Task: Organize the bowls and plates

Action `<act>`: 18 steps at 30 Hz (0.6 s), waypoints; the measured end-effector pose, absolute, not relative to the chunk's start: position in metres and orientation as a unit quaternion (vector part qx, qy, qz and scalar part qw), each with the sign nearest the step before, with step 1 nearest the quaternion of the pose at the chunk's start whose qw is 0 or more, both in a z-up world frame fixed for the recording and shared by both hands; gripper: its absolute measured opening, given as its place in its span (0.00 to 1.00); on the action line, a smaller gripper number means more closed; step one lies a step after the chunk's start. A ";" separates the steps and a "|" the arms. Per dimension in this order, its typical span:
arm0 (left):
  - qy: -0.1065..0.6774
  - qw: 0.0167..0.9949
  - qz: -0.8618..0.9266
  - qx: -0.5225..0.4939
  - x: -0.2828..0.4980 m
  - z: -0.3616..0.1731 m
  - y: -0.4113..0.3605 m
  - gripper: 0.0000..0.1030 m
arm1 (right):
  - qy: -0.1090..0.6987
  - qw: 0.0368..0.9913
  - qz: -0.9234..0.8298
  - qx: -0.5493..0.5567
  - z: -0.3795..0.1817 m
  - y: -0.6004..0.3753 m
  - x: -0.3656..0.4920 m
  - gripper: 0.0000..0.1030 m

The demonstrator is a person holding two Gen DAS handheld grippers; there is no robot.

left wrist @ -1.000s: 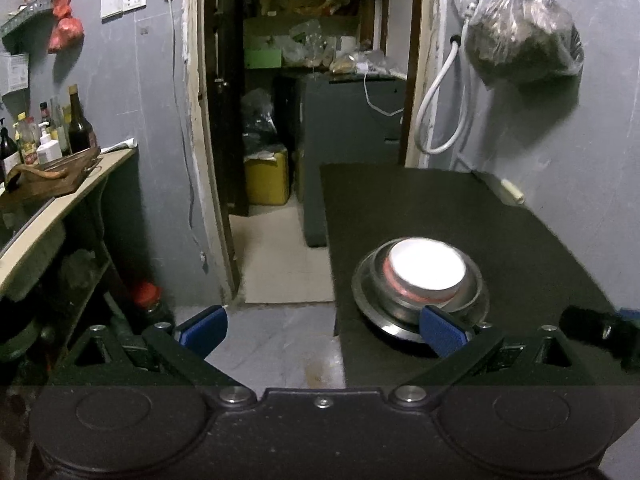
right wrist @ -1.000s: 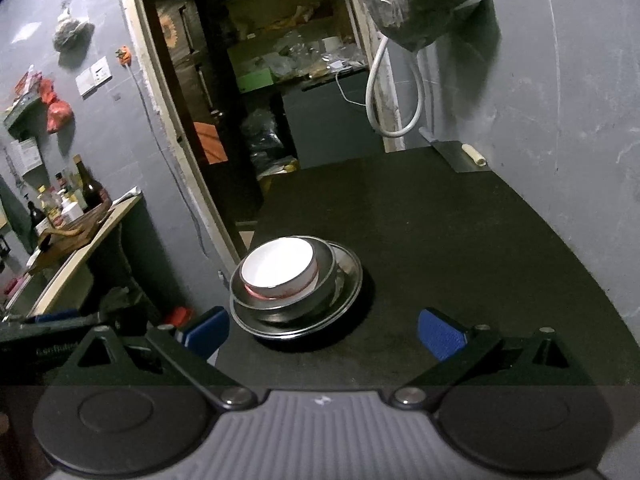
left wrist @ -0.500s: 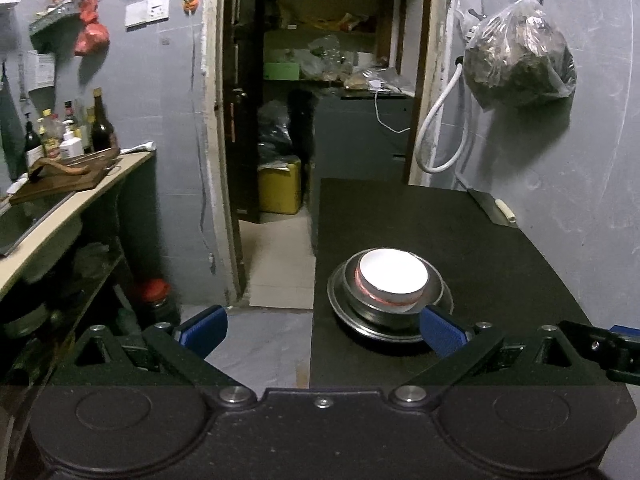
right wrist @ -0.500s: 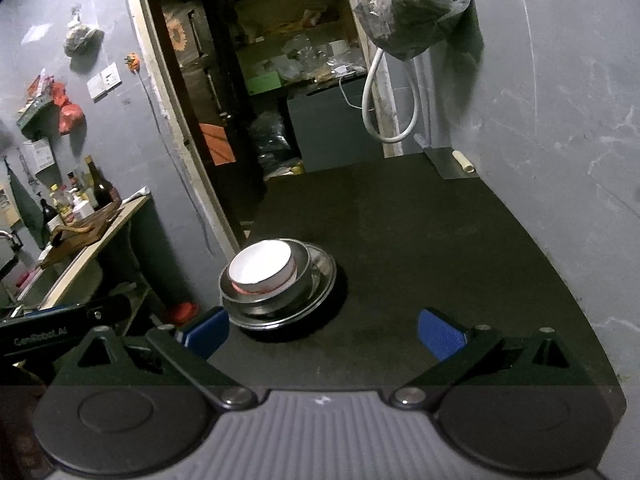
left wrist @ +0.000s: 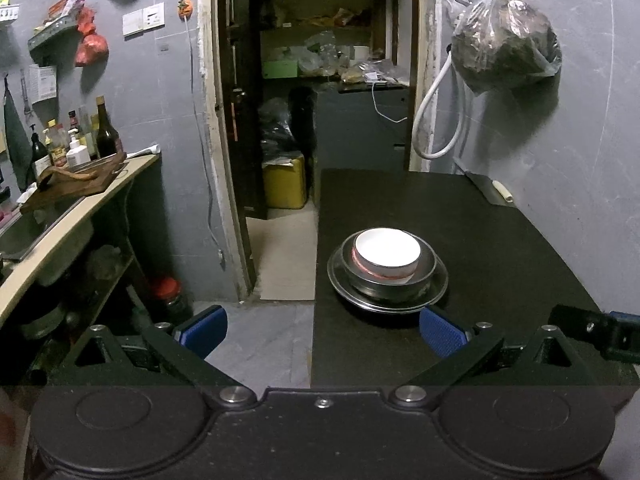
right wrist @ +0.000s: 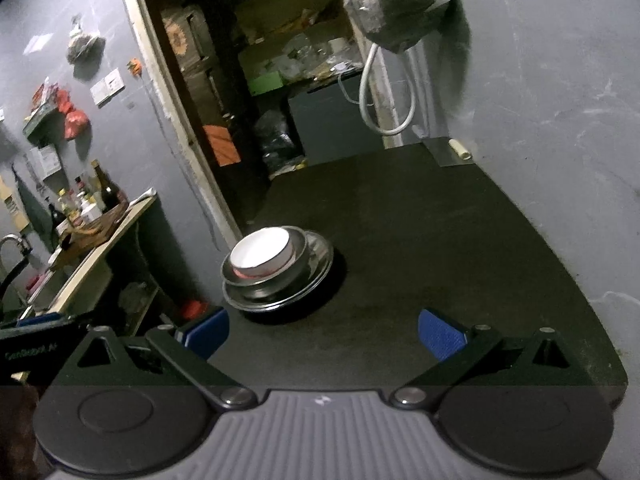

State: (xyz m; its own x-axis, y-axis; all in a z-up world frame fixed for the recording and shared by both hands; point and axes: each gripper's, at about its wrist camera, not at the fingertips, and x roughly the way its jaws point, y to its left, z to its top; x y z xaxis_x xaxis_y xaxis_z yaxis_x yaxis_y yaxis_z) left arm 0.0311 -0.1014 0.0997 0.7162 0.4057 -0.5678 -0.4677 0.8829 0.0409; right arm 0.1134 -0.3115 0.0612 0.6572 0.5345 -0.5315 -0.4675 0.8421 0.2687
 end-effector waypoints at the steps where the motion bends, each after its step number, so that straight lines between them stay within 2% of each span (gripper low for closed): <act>1: 0.294 0.925 0.235 -0.052 0.031 0.100 -0.100 0.99 | 0.309 0.910 0.270 0.053 0.061 -0.311 0.113 1.00; 18: 0.298 0.937 0.172 -0.058 0.021 0.085 -0.058 0.99 | 0.295 0.929 0.224 0.030 0.065 -0.283 0.081 1.00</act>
